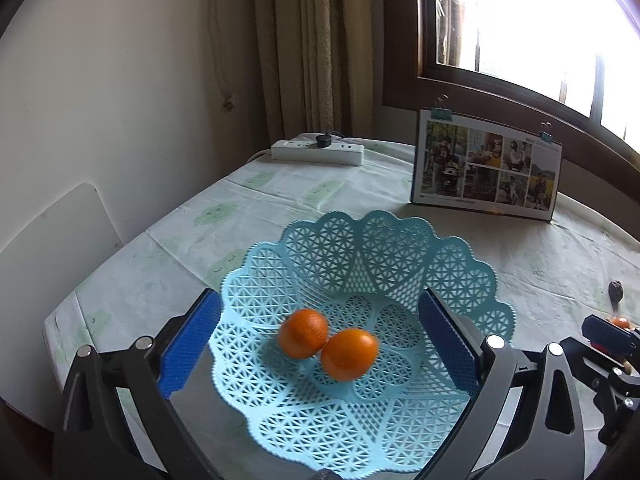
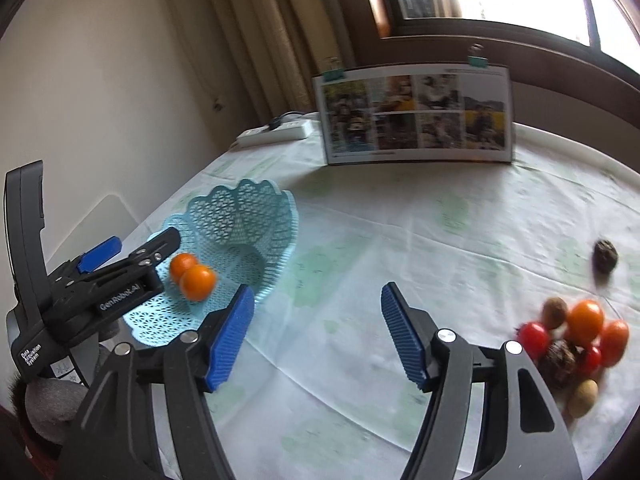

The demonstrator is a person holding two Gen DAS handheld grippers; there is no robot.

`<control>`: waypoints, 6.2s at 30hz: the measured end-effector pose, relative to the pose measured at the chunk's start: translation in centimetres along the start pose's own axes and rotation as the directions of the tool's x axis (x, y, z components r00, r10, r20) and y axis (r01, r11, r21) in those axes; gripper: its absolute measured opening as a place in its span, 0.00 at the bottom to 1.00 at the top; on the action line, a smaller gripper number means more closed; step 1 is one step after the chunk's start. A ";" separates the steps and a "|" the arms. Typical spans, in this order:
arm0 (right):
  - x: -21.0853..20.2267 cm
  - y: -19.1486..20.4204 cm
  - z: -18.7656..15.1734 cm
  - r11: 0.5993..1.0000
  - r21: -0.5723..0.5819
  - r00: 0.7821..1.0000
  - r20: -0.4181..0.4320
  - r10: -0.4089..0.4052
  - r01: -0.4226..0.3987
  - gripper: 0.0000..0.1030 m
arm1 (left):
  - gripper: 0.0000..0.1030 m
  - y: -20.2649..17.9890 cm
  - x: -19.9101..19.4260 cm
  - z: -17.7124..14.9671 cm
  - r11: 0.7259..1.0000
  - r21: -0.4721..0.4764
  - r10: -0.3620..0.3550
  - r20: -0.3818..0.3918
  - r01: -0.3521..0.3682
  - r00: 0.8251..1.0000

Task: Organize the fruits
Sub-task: 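Grasp a dark brown round fruit from the cluster with the right tool, then grasp a red tomato with the left tool while the right tool holds the brown fruit, then carry tomato and brown fruit to the blue basket and release both, then reach the right tool to the cluster and grasp a large orange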

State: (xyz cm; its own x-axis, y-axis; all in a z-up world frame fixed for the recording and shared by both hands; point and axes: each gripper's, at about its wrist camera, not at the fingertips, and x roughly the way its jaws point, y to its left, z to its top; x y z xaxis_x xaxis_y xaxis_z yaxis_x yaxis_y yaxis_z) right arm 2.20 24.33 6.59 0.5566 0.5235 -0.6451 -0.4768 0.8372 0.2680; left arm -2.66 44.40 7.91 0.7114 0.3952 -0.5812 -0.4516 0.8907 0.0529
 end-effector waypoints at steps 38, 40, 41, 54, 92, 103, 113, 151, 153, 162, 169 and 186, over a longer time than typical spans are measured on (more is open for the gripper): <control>-0.7 -25.7 2.7 0.888 0.259 0.925 -0.102 -0.367 0.381 0.52 | 0.97 -16.5 -2.8 -2.0 0.932 0.249 -0.250 -0.085 0.264 0.964; 0.3 -26.4 2.7 0.885 0.268 0.925 -0.125 -0.360 0.380 0.49 | 0.97 -16.8 -2.7 -2.0 0.930 0.254 -0.252 -0.091 0.267 0.964; 0.6 -26.6 2.8 0.885 0.269 0.924 -0.131 -0.358 0.381 0.47 | 0.97 -17.0 -2.7 -2.1 0.929 0.256 -0.252 -0.094 0.268 0.963; -2.7 -26.3 1.9 0.886 0.291 0.932 -0.073 -0.356 0.361 0.41 | 0.97 -20.0 -1.5 -2.9 0.893 0.288 -0.309 -0.161 0.344 0.937; -8.2 -24.8 -3.3 0.902 0.334 0.958 -0.009 -0.288 0.274 0.41 | 0.69 -27.3 2.3 -5.4 0.770 0.363 -0.413 -0.341 0.524 0.844; -8.6 -24.3 -3.2 0.903 0.324 0.954 0.003 -0.300 0.283 0.41 | 0.32 -26.3 2.0 -5.5 0.753 0.270 -0.488 -0.385 0.601 0.784; -9.4 -21.4 -2.3 0.922 0.285 0.958 0.043 -0.284 0.261 0.41 | 0.32 -23.1 0.5 -4.6 0.807 0.255 -0.457 -0.301 0.532 0.837; -0.9 -0.2 1.5 0.999 -0.048 1.000 -0.001 -0.003 0.003 0.41 | 0.64 -0.3 0.0 -1.2 0.991 0.014 -0.133 -0.059 0.134 0.989; -0.4 0.9 1.6 0.998 -0.065 1.000 -0.007 0.014 -0.014 0.41 | 0.68 0.2 -0.3 -1.1 0.992 0.006 -0.125 -0.046 0.125 0.991; 2.2 4.8 2.1 0.991 -0.115 0.997 -0.047 0.067 -0.072 0.41 | 0.78 2.3 -0.7 -1.4 0.997 -0.010 -0.078 -0.023 0.078 0.997; 3.6 6.4 1.6 0.988 -0.116 0.993 -0.075 0.094 -0.102 0.43 | 0.82 3.6 -0.7 -1.4 0.997 -0.040 -0.060 -0.021 0.059 0.998; 0.4 1.8 1.1 0.999 -0.041 1.000 -0.008 0.010 -0.011 0.49 | 0.90 0.3 -1.6 -0.9 0.993 -0.010 -0.119 -0.009 0.119 0.993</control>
State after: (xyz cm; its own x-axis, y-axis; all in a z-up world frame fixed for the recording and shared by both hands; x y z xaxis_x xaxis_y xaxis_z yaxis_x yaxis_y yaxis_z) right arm 2.36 26.23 7.59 0.5461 0.5309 -0.6480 -0.5104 0.8243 0.2451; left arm -4.40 43.86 8.14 0.7555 0.2839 -0.5905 -0.3689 0.9291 -0.0252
